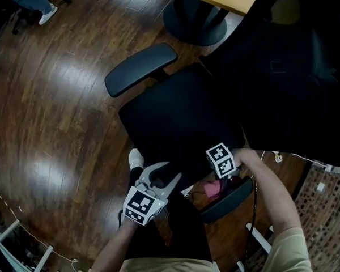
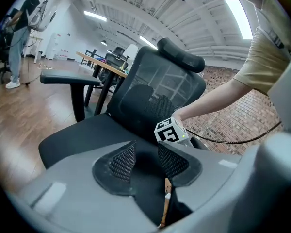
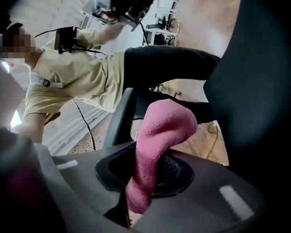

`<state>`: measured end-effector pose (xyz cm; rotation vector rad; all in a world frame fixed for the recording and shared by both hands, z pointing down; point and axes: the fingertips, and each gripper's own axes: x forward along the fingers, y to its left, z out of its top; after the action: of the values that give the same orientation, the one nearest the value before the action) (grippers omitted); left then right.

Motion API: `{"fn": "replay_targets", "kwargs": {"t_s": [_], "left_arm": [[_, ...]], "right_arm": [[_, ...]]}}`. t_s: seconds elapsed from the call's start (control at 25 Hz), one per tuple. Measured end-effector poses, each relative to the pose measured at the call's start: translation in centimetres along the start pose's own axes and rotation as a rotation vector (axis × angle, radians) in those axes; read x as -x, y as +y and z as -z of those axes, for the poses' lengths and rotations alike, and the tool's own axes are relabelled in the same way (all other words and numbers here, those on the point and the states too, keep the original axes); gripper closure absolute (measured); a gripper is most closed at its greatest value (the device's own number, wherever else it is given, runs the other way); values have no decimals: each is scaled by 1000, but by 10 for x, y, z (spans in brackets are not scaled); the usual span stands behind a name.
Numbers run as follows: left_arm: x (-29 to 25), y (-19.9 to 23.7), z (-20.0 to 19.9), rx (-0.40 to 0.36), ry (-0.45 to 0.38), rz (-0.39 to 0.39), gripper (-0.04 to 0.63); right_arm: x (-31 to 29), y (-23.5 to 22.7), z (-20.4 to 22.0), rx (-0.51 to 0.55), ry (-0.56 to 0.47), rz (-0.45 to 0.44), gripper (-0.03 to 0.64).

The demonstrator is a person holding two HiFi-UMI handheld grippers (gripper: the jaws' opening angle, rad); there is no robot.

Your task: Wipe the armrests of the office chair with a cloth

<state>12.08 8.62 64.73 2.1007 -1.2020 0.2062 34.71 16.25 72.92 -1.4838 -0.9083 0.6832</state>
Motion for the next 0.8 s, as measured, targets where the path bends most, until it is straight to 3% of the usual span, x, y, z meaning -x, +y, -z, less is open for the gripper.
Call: {"fn": "replay_targets", "kwargs": {"t_s": [0.12, 0.28, 0.4, 0.48, 0.64, 0.72, 0.8], "left_arm": [[7, 11, 1, 16, -3, -24, 465], [9, 16, 6, 8, -6, -40, 465], [9, 20, 12, 17, 6, -39, 465], [11, 20, 14, 30, 9, -40, 465], [6, 11, 5, 15, 4, -16, 466], [3, 9, 2, 5, 4, -11, 466], [2, 11, 1, 6, 0, -23, 466]], "right_arm": [[1, -50, 21, -76, 65, 114, 551], [17, -131, 74, -134, 178, 453, 549], [23, -131, 77, -124, 127, 510, 552], [23, -102, 67, -112, 31, 432, 551], [29, 4, 33, -30, -186, 66, 551], [32, 25, 22, 2, -226, -17, 564], [24, 16, 25, -9, -194, -31, 557]]}}
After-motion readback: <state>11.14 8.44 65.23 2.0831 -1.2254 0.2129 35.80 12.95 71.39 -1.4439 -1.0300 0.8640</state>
